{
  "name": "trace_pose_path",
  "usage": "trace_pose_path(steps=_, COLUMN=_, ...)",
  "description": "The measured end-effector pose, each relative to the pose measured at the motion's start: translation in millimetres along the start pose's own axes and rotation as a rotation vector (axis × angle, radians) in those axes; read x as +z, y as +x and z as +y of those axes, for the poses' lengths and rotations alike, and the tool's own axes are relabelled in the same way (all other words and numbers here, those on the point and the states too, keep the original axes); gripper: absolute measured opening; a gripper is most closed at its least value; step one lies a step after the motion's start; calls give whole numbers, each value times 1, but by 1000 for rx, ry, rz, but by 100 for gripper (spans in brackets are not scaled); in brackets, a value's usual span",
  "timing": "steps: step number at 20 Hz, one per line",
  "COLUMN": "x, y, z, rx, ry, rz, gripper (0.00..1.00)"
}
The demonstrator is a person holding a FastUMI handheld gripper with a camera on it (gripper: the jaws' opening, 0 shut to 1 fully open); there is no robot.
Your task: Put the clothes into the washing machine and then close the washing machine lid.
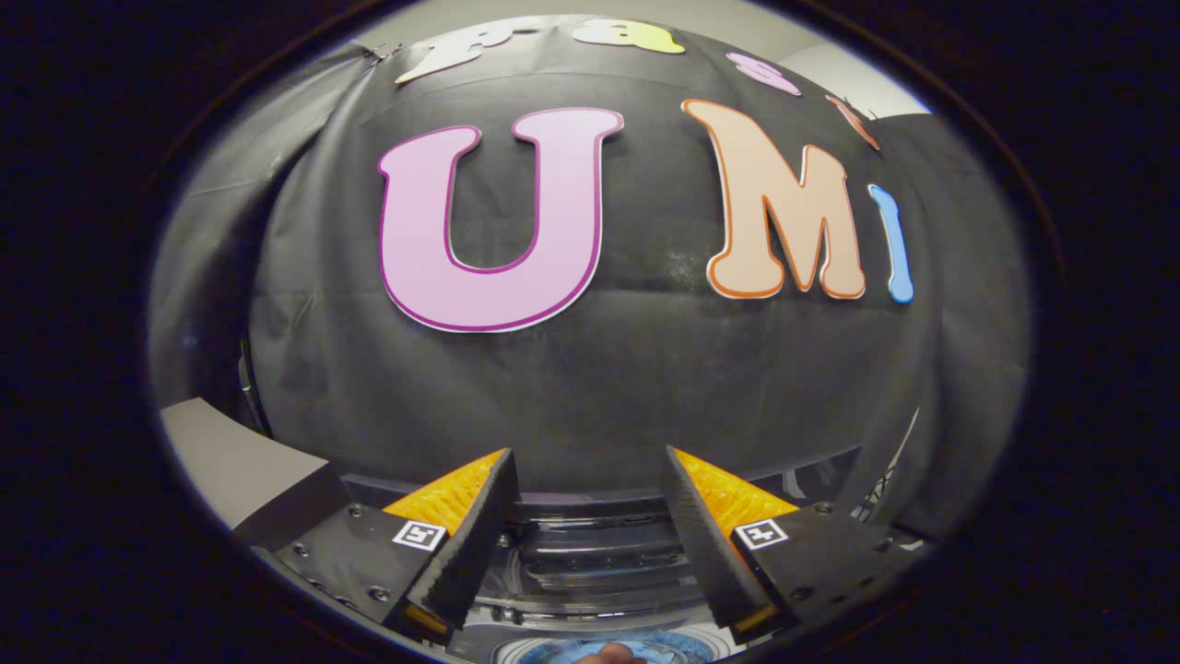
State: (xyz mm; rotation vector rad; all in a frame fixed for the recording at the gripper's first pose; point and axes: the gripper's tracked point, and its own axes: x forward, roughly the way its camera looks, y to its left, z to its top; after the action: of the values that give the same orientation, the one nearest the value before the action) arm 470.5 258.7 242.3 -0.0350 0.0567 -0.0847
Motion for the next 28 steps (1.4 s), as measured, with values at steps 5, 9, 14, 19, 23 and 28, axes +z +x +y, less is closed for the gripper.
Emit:
trace_pose_path(steps=5, x=-4, y=-24, z=-3, rx=-18, ry=8, rz=-9, gripper=98)
trace_pose_path(steps=9, x=-5, y=-41, z=-5, rx=-26, ry=35, rz=-32, gripper=98)
trace_pose_path(steps=14, x=-11, y=-60, z=-13, rx=-29, ry=77, rz=-14, gripper=97)
trace_pose_path(steps=19, x=-121, y=-71, z=-4, rx=-13, ry=-42, rz=215, gripper=95)
trace_pose_path(steps=23, x=-100, y=-69, z=-6, rx=-38, ry=1, rz=134, gripper=95)
trace_pose_path(steps=28, x=8, y=-85, z=-29, rx=-78, ry=2, rz=-112, gripper=95)
